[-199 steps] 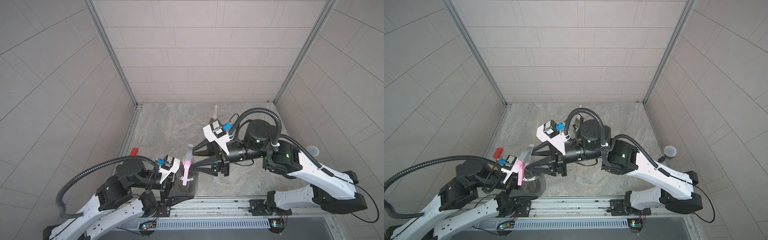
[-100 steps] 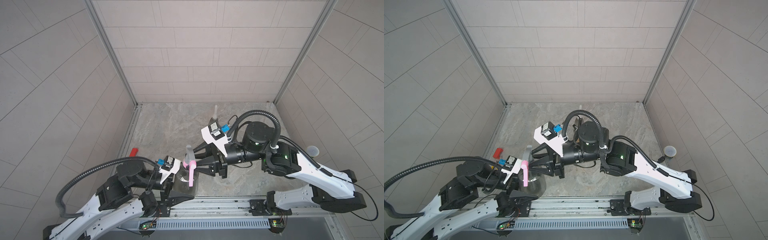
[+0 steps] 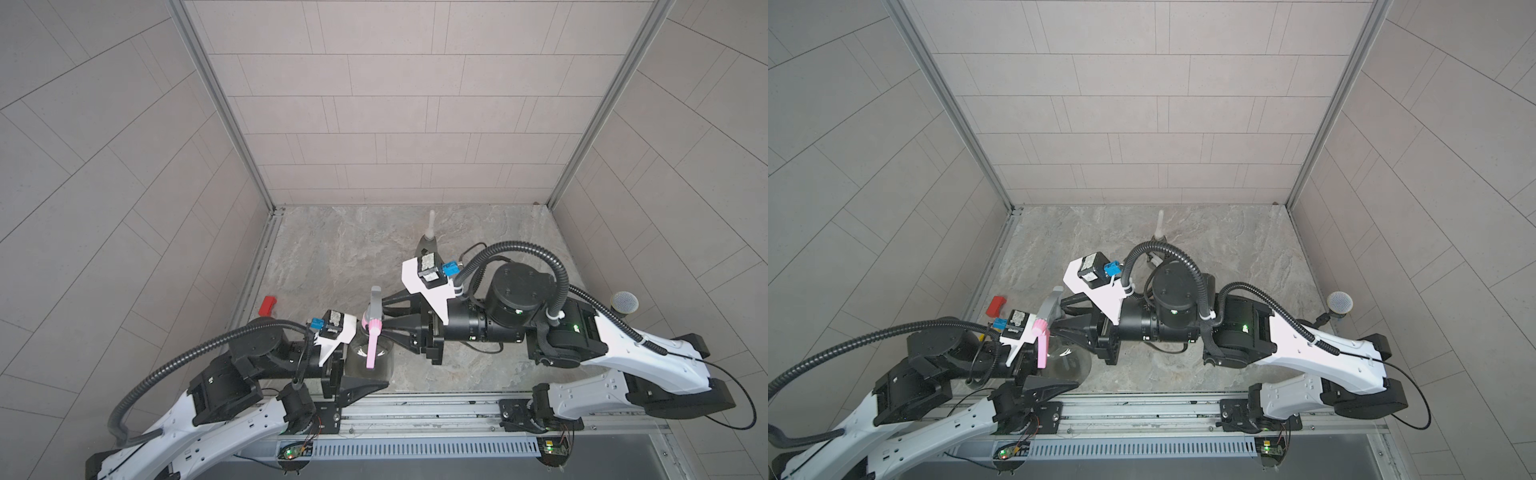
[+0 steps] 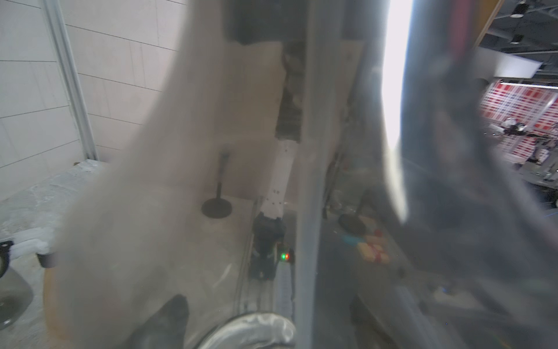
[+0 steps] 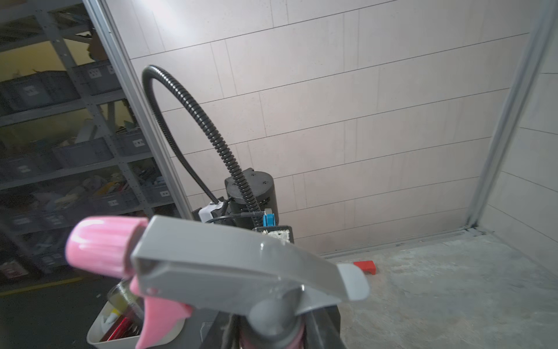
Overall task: Attach spray nozzles to spray bottles
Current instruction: Screw the spray nozzle on the spray bottle.
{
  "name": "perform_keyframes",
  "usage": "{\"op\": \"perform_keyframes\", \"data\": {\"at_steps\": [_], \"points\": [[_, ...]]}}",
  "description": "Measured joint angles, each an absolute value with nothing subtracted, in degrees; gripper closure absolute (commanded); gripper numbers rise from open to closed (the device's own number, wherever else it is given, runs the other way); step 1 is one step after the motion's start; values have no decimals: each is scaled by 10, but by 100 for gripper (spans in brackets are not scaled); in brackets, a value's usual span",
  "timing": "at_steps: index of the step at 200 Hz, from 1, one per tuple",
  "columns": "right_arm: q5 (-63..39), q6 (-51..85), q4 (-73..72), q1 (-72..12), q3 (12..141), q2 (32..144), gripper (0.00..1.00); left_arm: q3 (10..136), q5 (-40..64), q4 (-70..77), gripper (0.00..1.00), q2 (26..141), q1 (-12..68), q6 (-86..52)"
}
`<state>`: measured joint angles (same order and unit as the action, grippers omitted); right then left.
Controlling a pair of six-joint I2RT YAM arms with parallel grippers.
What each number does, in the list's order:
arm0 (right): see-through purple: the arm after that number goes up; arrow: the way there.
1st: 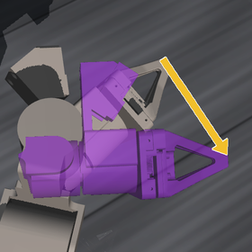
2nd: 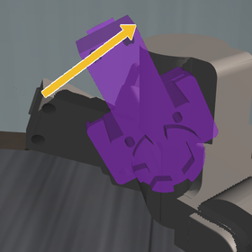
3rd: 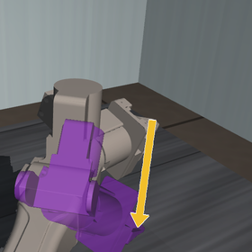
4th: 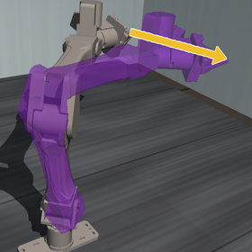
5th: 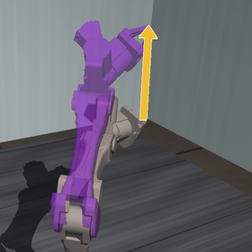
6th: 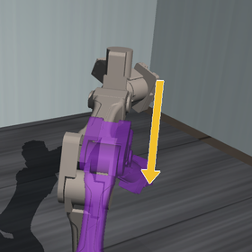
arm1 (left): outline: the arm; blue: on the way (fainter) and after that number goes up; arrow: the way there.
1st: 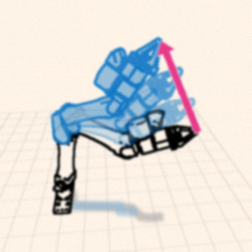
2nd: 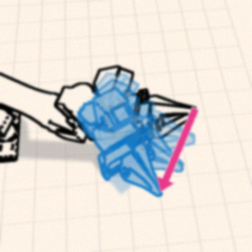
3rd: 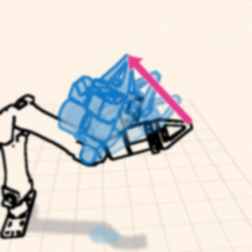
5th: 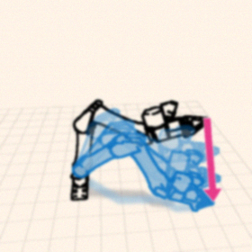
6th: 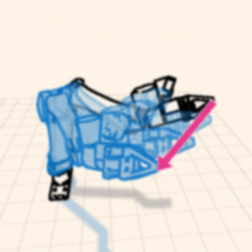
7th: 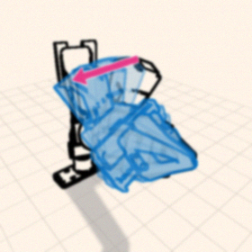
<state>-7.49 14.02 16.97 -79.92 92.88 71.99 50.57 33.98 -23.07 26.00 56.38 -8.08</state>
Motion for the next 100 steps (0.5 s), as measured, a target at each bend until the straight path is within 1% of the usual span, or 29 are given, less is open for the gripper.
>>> {"op": "perform_keyframes", "data": {"at_steps": [25,54,67,77,90,100], "points": [[70,142,169,-852,929,729,73,506,298,-240,100,259,565,-63],[258,165,167,-908,967,780,73,506,249,-237,100,258,565,-59],[323,174,157,-923,977,798,67,506,233,-238,100,256,565,-60],[360,181,143,-929,981,808,65,506,222,-239,100,254,565,-63],[388,182,127,-931,980,816,60,506,209,-240,100,253,564,-67],[392,180,116,-931,973,816,54,506,205,-244,100,253,564,-70]]}}
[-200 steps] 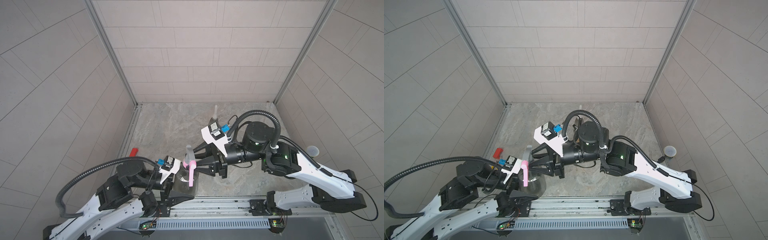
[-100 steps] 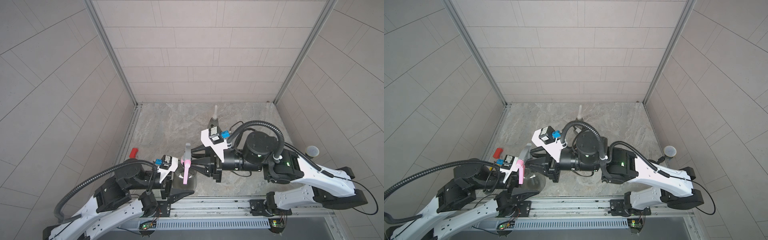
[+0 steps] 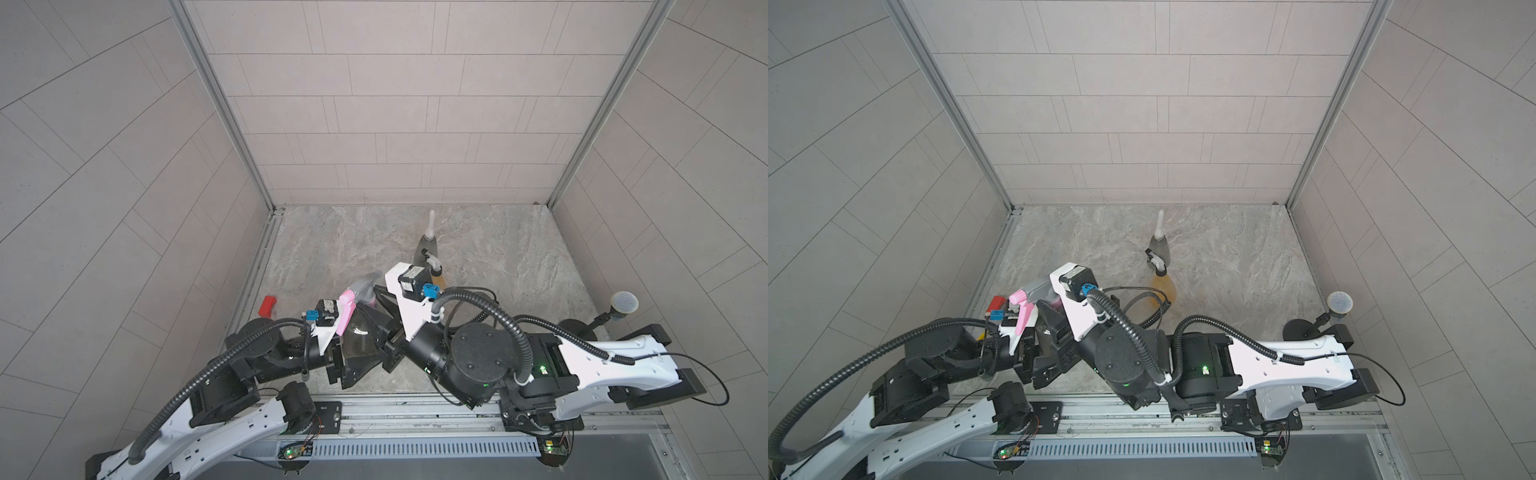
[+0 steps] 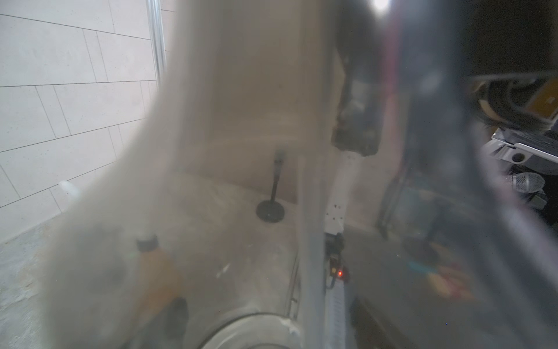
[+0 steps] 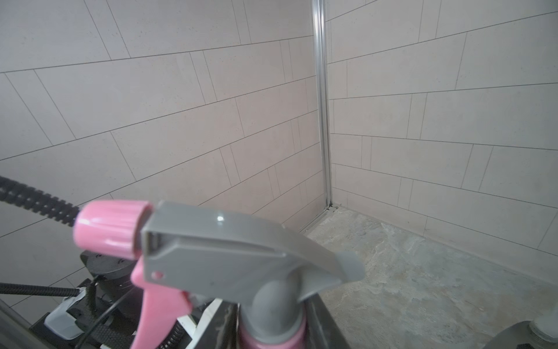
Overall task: Attach spray nozzles to spray bottles
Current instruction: Screw the spray nozzle on the spray bottle.
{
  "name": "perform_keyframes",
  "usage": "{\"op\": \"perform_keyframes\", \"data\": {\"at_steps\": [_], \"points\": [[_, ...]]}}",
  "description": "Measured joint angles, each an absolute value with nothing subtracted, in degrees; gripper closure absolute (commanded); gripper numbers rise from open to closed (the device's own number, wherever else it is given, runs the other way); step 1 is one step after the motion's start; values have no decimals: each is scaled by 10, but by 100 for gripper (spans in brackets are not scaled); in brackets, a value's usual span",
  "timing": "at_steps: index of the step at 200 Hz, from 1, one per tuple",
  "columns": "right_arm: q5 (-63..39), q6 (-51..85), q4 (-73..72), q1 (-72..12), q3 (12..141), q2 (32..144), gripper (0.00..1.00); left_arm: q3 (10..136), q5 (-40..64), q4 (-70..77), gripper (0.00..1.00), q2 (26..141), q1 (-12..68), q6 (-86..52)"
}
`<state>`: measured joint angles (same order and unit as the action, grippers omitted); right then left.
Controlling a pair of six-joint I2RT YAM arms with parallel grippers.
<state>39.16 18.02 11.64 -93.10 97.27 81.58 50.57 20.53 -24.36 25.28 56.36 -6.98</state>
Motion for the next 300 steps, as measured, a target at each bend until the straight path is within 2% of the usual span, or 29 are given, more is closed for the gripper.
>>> {"op": "perform_keyframes", "data": {"at_steps": [27,45,69,86,121,162,198,225,300], "points": [[341,152,97,-936,909,773,37,506,209,-248,100,251,564,-72],[270,133,106,-943,856,725,27,508,207,-241,100,250,562,-79],[176,115,142,-943,844,679,24,510,219,-234,100,247,560,-82],[82,117,157,-890,855,657,25,510,240,-231,100,245,560,-83],[-144,150,166,-711,879,648,27,510,319,-223,100,246,560,-98],[-306,155,165,-686,898,682,29,512,413,-211,100,263,560,-121],[-362,162,163,-679,925,716,35,512,462,-208,100,277,560,-131],[-386,173,150,-678,933,730,44,512,472,-208,100,277,560,-132],[-394,182,144,-680,939,736,61,512,463,-209,100,277,560,-127]]}}
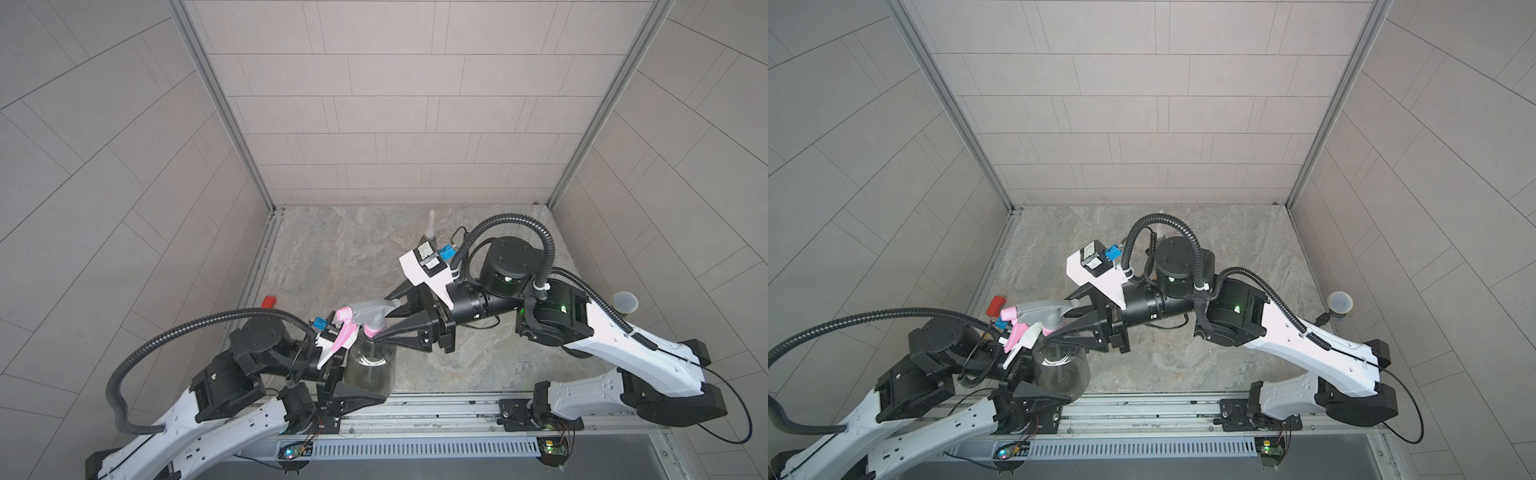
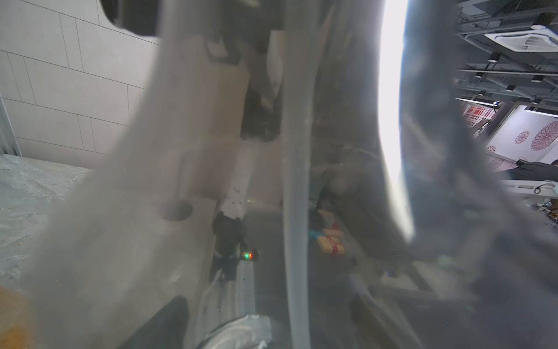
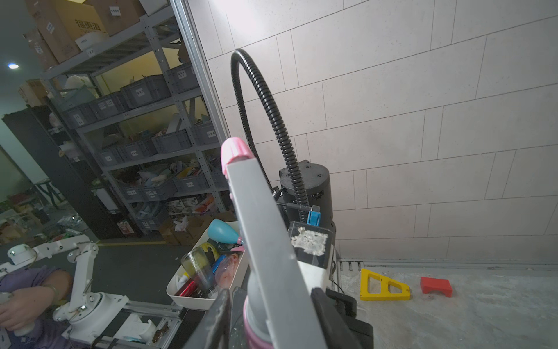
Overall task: Attach spray nozzles to spray bottles
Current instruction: Screw the spray nozzle on the spray bottle.
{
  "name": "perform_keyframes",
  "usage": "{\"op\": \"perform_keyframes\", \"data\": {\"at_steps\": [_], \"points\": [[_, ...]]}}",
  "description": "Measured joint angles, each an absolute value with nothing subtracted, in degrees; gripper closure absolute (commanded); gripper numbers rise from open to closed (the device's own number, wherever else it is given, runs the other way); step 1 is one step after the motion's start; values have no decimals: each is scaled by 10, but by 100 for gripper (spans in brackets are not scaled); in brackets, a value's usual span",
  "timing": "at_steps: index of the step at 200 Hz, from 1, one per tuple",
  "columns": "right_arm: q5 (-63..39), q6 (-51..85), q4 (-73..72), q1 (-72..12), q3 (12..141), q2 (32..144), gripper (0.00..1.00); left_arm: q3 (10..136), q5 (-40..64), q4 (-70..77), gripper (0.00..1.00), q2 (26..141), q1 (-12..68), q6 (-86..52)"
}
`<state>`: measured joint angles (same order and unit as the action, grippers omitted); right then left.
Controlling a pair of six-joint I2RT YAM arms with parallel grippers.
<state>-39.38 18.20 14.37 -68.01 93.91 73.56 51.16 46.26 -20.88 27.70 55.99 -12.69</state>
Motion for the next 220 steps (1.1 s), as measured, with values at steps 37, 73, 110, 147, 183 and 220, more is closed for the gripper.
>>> {"op": "perform_keyframes", "data": {"at_steps": [37,73,110,147,183,220], "points": [[-381,178,143,-684,939,735,70,512,455,-209,100,277,560,-121],[-332,161,146,-704,939,731,76,521,430,-221,100,277,560,-108],[-136,136,154,-785,934,723,76,530,358,-240,100,272,565,-76],[116,138,150,-889,952,753,76,533,288,-242,100,270,569,-50],[324,132,158,-946,1026,821,73,541,237,-234,100,270,570,-47],[365,124,147,-952,1004,820,44,541,211,-251,100,270,569,-46]]}}
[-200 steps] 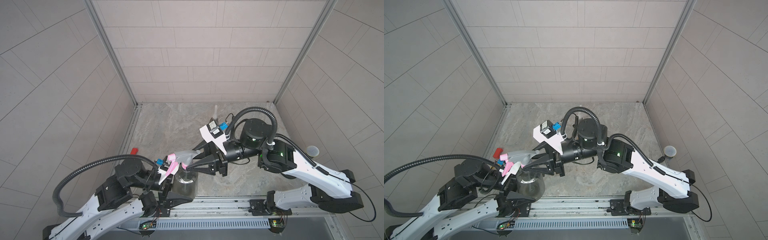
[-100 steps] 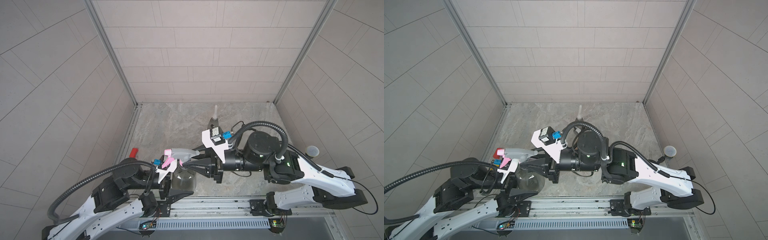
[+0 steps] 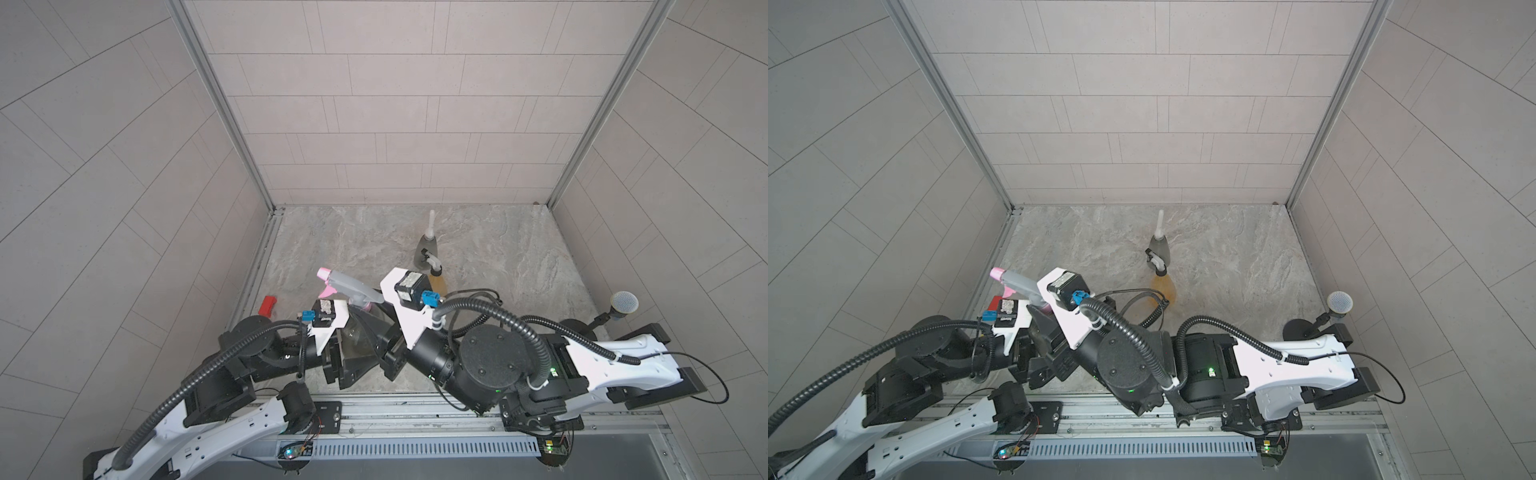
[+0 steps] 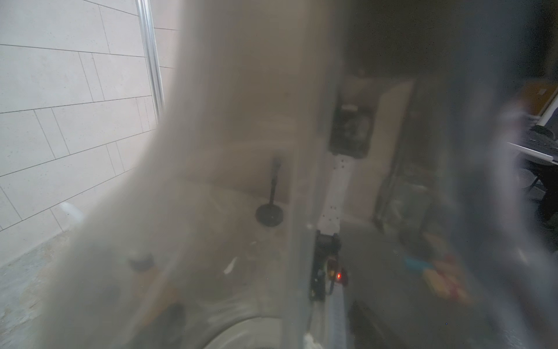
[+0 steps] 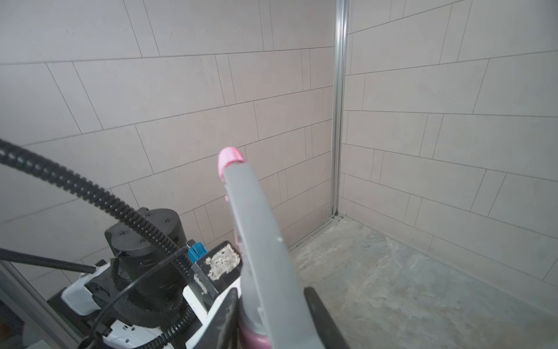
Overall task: Attach spray nozzles to spray bottles
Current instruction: Screw the spray nozzle on the spray bottle.
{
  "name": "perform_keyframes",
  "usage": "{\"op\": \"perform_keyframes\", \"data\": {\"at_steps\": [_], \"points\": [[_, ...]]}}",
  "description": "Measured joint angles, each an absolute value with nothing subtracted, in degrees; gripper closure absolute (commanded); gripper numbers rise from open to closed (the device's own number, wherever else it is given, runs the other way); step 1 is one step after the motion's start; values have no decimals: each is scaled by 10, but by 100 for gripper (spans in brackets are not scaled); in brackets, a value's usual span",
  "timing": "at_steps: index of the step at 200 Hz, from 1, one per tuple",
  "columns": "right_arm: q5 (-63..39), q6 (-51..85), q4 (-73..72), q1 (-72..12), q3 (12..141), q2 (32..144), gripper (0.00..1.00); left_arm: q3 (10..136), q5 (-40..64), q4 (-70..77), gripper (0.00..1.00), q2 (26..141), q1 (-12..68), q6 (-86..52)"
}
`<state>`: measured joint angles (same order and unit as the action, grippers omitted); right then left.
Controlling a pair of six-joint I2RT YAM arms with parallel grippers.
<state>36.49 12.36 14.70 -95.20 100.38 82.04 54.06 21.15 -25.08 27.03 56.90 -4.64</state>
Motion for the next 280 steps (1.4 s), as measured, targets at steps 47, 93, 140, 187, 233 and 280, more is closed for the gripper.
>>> {"op": "perform_keyframes", "data": {"at_steps": [47,93,140,187,233,280], "points": [[251,90,166,-971,915,736,22,539,209,-256,100,268,562,-62],[5,114,204,-828,914,664,22,539,269,-253,100,270,560,-66],[-190,142,221,-732,972,700,32,539,354,-253,100,287,560,-75],[-225,150,237,-732,980,740,46,539,390,-253,100,300,560,-80],[-206,168,233,-736,980,742,60,539,381,-253,100,301,560,-80],[-142,170,221,-753,971,742,72,539,347,-253,100,300,560,-79]]}}
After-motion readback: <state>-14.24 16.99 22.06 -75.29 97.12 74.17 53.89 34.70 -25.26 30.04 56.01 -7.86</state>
